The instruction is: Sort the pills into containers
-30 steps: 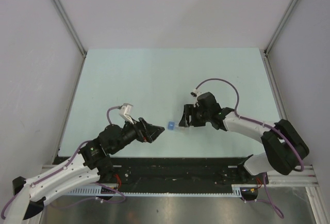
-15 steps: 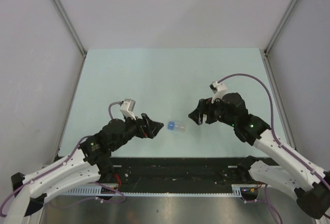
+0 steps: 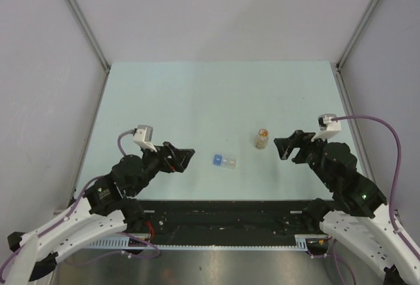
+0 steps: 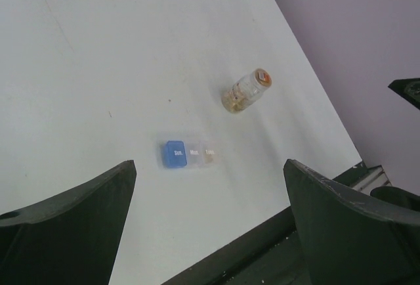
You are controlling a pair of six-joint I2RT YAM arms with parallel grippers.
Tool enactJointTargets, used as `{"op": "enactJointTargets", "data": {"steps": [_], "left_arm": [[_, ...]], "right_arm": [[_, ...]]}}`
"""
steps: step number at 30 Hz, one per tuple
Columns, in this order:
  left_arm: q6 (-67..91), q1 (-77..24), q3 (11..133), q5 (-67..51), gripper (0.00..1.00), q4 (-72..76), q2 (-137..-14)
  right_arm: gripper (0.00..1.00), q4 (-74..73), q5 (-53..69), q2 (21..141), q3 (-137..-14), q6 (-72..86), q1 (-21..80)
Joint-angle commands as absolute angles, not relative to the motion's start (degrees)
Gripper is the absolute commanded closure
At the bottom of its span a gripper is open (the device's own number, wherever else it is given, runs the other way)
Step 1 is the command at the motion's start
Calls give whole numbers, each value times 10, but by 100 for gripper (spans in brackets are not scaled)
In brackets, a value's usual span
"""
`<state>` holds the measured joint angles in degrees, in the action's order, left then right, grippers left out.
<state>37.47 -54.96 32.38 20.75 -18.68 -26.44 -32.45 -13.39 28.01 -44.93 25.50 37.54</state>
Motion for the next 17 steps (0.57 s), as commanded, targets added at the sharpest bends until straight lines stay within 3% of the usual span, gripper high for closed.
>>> {"op": "enactJointTargets", "data": {"steps": [1,17], "left_arm": [[380,-551,318,242,0,-205,-217],[425,-552,277,257,0,-209,-186]], "right_arm": [[19,-366,-242,251,-468,269,376],[18,-402,-274,224,-468,280,376]]}}
